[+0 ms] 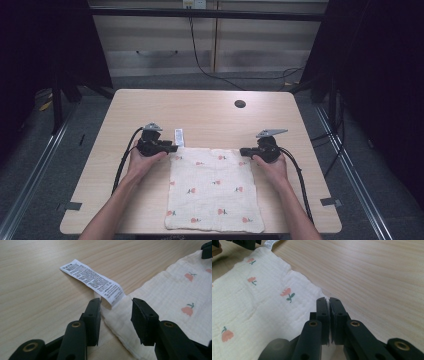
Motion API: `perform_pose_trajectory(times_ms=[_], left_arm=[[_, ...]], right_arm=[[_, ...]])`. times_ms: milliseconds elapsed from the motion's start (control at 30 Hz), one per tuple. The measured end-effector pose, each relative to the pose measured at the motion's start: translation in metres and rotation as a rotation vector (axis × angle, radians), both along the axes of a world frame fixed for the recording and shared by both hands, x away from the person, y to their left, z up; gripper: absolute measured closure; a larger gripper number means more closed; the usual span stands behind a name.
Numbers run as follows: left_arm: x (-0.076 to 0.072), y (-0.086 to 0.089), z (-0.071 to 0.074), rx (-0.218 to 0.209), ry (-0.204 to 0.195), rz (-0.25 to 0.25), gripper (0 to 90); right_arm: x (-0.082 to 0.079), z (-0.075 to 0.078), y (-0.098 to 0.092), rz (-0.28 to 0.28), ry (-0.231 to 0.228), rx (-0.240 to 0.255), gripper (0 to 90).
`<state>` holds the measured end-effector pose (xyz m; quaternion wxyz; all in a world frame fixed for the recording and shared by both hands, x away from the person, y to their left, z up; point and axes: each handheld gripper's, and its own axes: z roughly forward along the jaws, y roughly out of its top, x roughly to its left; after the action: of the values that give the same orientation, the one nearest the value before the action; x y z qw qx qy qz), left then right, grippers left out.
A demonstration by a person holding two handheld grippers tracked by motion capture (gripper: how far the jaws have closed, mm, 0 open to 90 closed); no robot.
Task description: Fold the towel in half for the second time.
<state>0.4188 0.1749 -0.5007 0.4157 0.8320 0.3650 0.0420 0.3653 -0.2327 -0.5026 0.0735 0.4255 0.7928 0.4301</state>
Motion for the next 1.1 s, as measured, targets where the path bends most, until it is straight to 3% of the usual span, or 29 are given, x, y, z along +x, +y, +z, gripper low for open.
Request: perform_pose_trajectory(times_ms=[67, 167, 200, 367, 433, 633, 867, 1100], left_arm=[[-0.001, -0.005, -0.004, 0.027, 0.002, 0.012, 57.7], [-0.001, -0.006, -0.005, 0.027, -0.009, 0.018, 58.6], [-0.004, -0.007, -0.005, 0.062, -0.035, -0.008, 59.3], [-0.013, -0.012, -0.005, 0.118, -0.118, -0.028, 60.8], [-0.014, -0.013, -0.005, 0.126, -0.123, -0.033, 63.5], [-0.016, -0.013, -0.006, 0.090, -0.093, -0.044, 82.0], [-0.013, -0.008, -0.007, 0.028, -0.041, -0.032, 84.2], [-0.014, -0.001, 0.005, -0.055, -0.051, -0.029, 84.2]], right_arm=[[0.000, 0.000, 0.000, -0.001, 0.005, -0.002, 86.8], [0.000, -0.001, 0.000, 0.000, 0.005, -0.001, 86.7], [0.000, -0.001, 0.000, -0.001, 0.005, -0.004, 86.7], [0.001, -0.002, -0.001, -0.003, 0.010, -0.003, 86.3], [0.000, -0.002, -0.001, -0.003, 0.009, -0.002, 86.1], [-0.004, -0.001, -0.002, -0.013, 0.005, 0.003, 86.1], [-0.005, -0.001, -0.005, -0.023, 0.001, 0.018, 86.3], [-0.007, 0.005, -0.007, -0.035, -0.010, 0.041, 86.6]])
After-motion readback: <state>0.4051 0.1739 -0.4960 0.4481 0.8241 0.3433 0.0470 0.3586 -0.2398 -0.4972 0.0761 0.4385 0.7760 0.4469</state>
